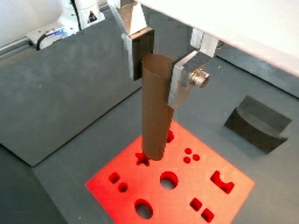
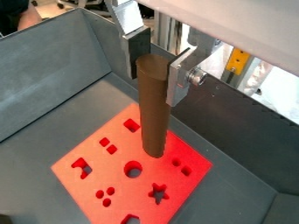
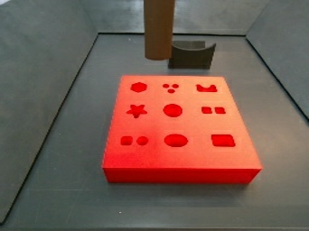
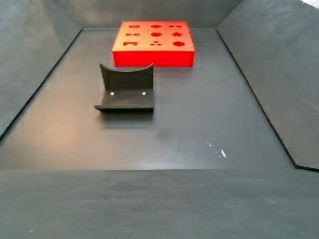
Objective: Insert the oval object.
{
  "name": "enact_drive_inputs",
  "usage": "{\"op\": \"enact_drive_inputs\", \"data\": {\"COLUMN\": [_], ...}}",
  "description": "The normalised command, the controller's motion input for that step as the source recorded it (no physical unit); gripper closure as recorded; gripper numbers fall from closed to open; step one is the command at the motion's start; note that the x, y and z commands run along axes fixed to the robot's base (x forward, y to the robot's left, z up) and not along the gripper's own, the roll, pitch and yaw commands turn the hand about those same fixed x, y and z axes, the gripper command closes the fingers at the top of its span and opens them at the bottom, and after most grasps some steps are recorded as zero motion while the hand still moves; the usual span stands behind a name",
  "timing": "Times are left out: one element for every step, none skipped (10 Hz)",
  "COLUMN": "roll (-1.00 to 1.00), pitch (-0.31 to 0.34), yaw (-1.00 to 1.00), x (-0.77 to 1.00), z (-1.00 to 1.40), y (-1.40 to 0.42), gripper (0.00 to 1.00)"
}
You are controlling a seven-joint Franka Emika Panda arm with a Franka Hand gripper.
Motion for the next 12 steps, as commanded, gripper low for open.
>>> {"op": "enact_drive_inputs", "data": {"roll": [0.0, 0.0, 0.06, 0.17, 0.27, 0.24, 0.17, 0.08, 0.1, 0.05, 0.02, 0.03], "pitch": [-0.013, -0.044, -0.011, 0.0, 0.071, 0.144, 0.136, 0.06, 0.076, 0.067, 0.003, 0.0], "yaw": [0.03, 0.1, 0.11, 0.08, 0.03, 0.0, -0.15, -0.11, -0.18, -0.06, 0.0, 0.0], "x": [0.74, 0.93, 0.96, 0.89, 0.91, 0.86, 0.53, 0.27, 0.17, 0.08, 0.0, 0.0], "z": [-0.14, -0.17, -0.11, -0.02, 0.0, 0.0, -0.06, -0.11, -0.16, -0.09, 0.0, 0.0], "y": [-0.37, -0.44, -0.43, -0.39, -0.35, -0.32, -0.13, -0.06, -0.07, -0.07, 0.0, 0.0], "gripper": [1.0, 1.0, 1.0, 1.0, 1.0, 1.0, 1.0, 1.0, 1.0, 1.0, 1.0, 1.0]}}
